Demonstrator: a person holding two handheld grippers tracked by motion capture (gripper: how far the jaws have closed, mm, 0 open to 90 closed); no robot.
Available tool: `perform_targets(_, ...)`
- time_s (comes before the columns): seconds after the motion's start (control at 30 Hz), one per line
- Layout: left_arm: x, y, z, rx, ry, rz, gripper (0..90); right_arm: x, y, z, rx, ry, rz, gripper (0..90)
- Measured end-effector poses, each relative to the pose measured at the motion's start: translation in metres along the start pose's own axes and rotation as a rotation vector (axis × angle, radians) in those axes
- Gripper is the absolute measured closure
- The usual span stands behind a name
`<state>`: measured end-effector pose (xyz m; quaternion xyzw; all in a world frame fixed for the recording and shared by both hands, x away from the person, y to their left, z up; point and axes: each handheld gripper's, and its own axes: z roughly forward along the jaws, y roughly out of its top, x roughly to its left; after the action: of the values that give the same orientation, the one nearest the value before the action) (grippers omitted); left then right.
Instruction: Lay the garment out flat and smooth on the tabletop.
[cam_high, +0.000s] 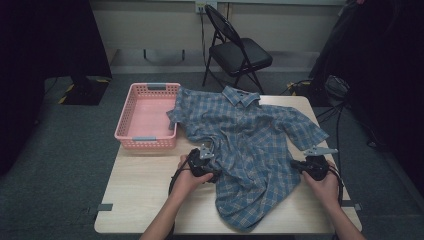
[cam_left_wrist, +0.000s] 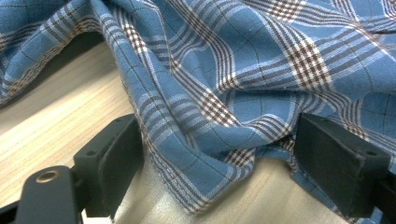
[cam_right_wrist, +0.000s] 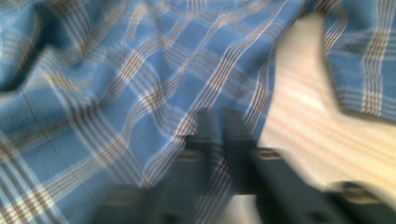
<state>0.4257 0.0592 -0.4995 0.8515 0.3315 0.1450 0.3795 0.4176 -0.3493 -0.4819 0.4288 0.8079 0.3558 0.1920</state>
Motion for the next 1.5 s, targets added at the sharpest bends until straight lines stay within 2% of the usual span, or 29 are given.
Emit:
perform_targets(0.03, 0.0, 0.0, 0.0, 0.0, 0.0, 0.0, 15.3, 0.001, 0.0, 0.0, -0.008, -0.024, 0.001, 68.3)
perform_targets(0.07, 0.0, 0.0, 0.0, 0.0, 0.001, -0.001, 15.3, 0.001, 0.0, 0.0, -0.005, -0.035, -0.001, 67.4)
perform_targets(0.13, 0.0, 0.0, 0.0, 0.0, 0.001, -0.001, 15.2, 0.005, 0.0, -0.001, -0.006, -0.006, -0.004, 65.8)
perform_targets(0.23, 0.0, 0.0, 0.0, 0.0, 0.001, -0.001, 15.2, 0.01, -0.003, -0.004, 0.01, -0.015, -0.025, 60.7)
perform_targets(0.43, 0.0, 0.0, 0.0, 0.0, 0.001, -0.001, 15.2, 0.006, -0.014, -0.015, 0.017, -0.015, 0.017, 58.8)
perform_targets(0.57, 0.0, 0.0, 0.0, 0.0, 0.002, -0.001, 15.2, 0.012, -0.02, -0.016, 0.043, 0.009, 0.006, 66.6)
perform_targets(0.7, 0.0, 0.0, 0.0, 0.0, 0.003, -0.002, 15.3, 0.014, -0.017, -0.013, 0.053, 0.042, -0.015, 86.0)
perform_targets(0.8, 0.0, 0.0, 0.0, 0.0, 0.002, -0.002, 15.3, 0.015, -0.013, -0.01, 0.054, 0.069, -0.014, 88.1)
perform_targets(0.93, 0.0, 0.0, 0.0, 0.0, 0.002, -0.002, 15.3, 0.02, 0.004, -0.017, -0.019, 0.099, -0.011, 88.3)
perform_targets(0.97, 0.0, 0.0, 0.0, 0.0, 0.003, -0.002, 15.3, 0.023, 0.018, -0.021, -0.054, 0.122, -0.017, 88.3)
perform_targets(1.0, 0.0, 0.0, 0.0, 0.0, 0.003, -0.002, 15.3, 0.023, 0.018, -0.021, -0.054, 0.122, -0.017, 88.3)
perform_targets(1.17, 0.0, 0.0, 0.0, 0.0, 0.003, -0.002, 15.3, 0.036, 0.052, -0.024, -0.109, 0.171, -0.047, 88.3)
perform_targets(1.2, 0.0, 0.0, 0.0, 0.0, 0.003, -0.002, 15.3, 0.04, 0.058, -0.021, -0.107, 0.183, -0.054, 88.3)
perform_targets(1.23, 0.0, 0.0, 0.0, 0.0, 0.002, -0.002, 15.2, 0.05, 0.068, -0.012, -0.098, 0.194, -0.083, 88.3)
perform_targets(1.27, 0.0, 0.0, 0.0, 0.0, 0.002, -0.002, 15.2, 0.05, 0.068, -0.012, -0.098, 0.194, -0.083, 88.3)
perform_targets(1.5, 0.0, 0.0, 0.0, 0.001, 0.003, -0.001, 15.2, 0.086, 0.1, 0.032, -0.061, 0.252, -0.133, 88.4)
